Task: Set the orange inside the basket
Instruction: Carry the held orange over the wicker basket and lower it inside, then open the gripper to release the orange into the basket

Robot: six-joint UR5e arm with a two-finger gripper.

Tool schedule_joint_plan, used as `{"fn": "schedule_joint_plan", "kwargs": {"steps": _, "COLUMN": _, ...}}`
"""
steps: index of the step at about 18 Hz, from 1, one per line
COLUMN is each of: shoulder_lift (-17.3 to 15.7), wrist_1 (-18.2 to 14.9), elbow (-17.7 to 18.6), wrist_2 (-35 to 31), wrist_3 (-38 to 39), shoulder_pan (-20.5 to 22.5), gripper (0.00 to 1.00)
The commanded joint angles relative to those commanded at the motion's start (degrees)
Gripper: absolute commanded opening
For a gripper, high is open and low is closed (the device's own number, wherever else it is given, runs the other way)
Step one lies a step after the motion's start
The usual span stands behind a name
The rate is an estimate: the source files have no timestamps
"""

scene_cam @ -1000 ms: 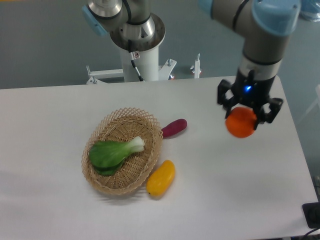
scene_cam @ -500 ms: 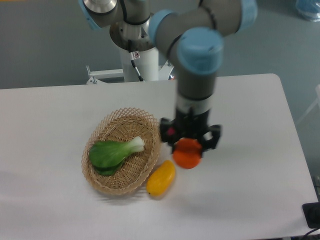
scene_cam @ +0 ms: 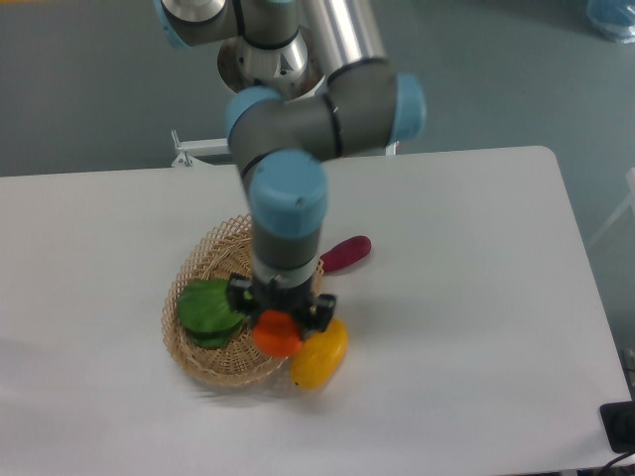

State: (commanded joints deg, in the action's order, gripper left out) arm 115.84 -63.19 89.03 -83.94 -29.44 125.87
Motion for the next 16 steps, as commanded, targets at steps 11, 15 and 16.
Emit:
{"fn": "schedule_joint_plan", "kwargs": {"steps": 11, "shoulder_lift": 1.23, "wrist_1": 7.38, "elbow": 6.16, "wrist_2": -0.35, "wrist_3": -0.35, "shoulder_pan": -3.08, "gripper": 0.63}}
{"fn": "schedule_joint_plan", "kwargs": {"steps": 15, "shoulder_lift": 1.32, "wrist_1": 8.0, "elbow": 5.98, "wrist_2": -0.35, "wrist_3": -0.35, "shoulder_pan": -3.08, "gripper": 0.8}}
{"fn": "schedule_joint_plan", "kwargs": {"steps": 16, "shoulder_lift": 1.32, "wrist_1": 8.17, "elbow": 5.9, "wrist_2": -0.44, "wrist_3": -0.44, "shoulder_pan": -3.08, "gripper": 0.9}}
